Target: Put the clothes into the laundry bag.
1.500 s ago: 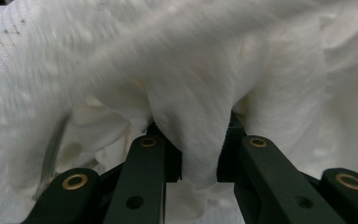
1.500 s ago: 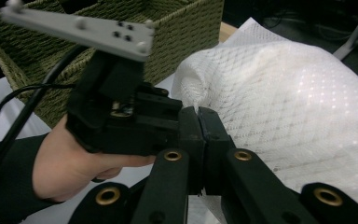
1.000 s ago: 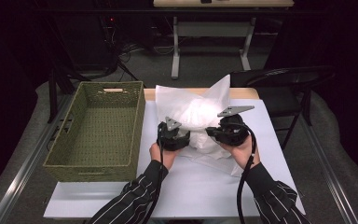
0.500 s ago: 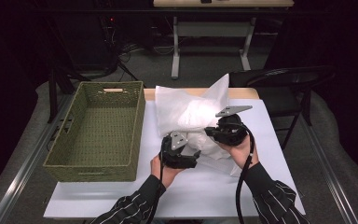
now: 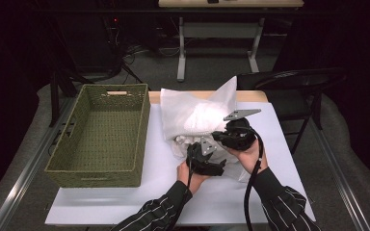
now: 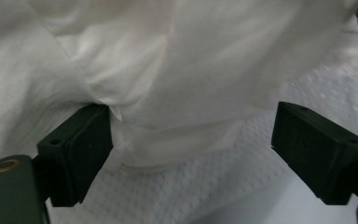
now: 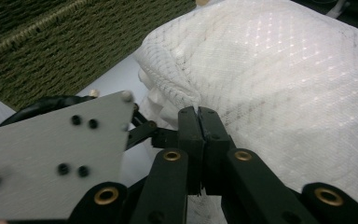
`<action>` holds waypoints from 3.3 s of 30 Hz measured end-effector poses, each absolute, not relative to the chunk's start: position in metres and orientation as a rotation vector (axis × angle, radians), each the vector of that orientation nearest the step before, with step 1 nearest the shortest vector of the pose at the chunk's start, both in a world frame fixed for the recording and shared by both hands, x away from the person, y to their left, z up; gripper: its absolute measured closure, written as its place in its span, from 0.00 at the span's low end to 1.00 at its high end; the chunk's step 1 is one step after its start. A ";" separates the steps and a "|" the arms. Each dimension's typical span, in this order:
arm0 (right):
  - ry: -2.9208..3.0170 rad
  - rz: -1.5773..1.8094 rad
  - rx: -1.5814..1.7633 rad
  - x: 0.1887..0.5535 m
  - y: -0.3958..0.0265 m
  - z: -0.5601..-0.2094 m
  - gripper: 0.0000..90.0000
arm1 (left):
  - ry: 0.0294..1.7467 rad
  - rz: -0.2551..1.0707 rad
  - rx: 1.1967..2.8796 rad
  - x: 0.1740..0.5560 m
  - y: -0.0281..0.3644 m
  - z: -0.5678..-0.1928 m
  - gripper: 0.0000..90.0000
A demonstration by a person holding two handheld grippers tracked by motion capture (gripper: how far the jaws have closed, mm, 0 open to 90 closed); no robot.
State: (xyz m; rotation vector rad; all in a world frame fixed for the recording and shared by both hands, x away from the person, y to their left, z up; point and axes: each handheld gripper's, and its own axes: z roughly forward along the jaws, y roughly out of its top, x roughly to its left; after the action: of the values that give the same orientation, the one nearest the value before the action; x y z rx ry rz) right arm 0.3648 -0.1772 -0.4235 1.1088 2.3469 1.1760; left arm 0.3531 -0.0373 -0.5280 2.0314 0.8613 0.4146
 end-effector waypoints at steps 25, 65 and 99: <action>2.284 1.367 1.102 0.353 -0.181 -0.401 1.00 | 1.018 0.468 1.803 0.425 -0.005 -0.495 0.77; 2.315 1.214 1.133 0.364 -0.181 -0.418 0.99 | 1.019 0.453 2.184 0.363 0.042 -0.545 0.23; 2.364 1.173 1.115 0.357 -0.185 -0.421 0.99 | 0.906 0.279 2.231 0.319 0.069 -0.537 0.98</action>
State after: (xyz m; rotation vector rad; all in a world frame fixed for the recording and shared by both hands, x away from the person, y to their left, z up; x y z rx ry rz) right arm 0.3565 -0.1848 -0.4213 1.1149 2.3635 1.1731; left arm 0.3187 0.0690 -0.5369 2.2312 0.9058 0.2795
